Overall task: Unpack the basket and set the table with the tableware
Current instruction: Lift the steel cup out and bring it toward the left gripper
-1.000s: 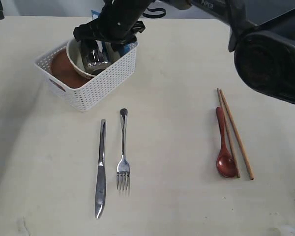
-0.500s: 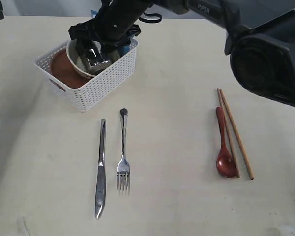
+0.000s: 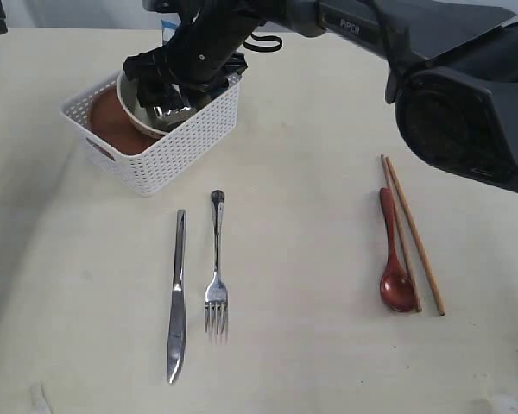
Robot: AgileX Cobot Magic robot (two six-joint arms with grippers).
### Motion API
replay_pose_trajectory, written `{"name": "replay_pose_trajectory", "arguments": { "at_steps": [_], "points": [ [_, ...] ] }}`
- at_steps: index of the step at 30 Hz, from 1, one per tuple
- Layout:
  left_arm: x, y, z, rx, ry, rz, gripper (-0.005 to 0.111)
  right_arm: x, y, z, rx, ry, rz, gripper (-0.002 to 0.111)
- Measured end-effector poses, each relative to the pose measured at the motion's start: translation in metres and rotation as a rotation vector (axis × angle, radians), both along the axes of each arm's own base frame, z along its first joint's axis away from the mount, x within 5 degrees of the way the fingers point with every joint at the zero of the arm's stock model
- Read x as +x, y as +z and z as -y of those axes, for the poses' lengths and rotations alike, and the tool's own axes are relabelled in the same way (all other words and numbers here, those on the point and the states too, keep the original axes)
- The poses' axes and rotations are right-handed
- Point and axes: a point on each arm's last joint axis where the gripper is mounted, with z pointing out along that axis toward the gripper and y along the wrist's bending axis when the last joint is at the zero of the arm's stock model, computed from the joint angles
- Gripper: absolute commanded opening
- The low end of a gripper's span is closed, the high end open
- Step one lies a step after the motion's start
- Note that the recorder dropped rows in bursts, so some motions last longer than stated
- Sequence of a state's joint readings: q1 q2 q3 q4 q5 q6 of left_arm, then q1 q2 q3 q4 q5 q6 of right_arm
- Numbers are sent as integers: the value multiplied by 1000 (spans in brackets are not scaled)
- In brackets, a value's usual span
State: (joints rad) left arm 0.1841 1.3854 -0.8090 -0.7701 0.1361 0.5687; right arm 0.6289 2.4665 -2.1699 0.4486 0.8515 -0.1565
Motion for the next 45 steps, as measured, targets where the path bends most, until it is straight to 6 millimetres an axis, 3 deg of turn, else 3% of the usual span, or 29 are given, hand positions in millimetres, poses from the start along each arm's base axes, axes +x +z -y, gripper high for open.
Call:
{"name": "replay_pose_trajectory", "arguments": {
  "at_steps": [2, 6, 17, 19, 24, 28, 33, 40, 45],
  "points": [
    [0, 0, 0, 8, -6, -1, 70, 0, 0, 0, 0, 0, 0, -1],
    [0, 0, 0, 18, -12, -1, 70, 0, 1, 0, 1, -2, -2, -1],
    [0, 0, 0, 91, -60, -7, 70, -9, 69, 21, -105, -21, 119, -1],
    [0, 0, 2, 108, -78, -8, 64, -13, 84, 25, -113, -10, 129, -1],
    [3, 1, 21, 175, -173, 4, 37, -33, 106, 40, -133, 43, 167, -1],
    [6, 3, 37, 202, -212, 38, 23, -55, 108, 52, -121, 66, 253, -1],
    [7, 5, 53, 214, -254, 61, 0, -100, 109, 77, -56, 67, 417, -1],
    [7, 6, 65, 203, -280, 72, 0, -155, 96, 114, -12, 38, 644, -1],
    [6, 11, 89, 183, -384, 69, 0, -173, 77, 130, -11, 11, 708, -1]
  ]
}}
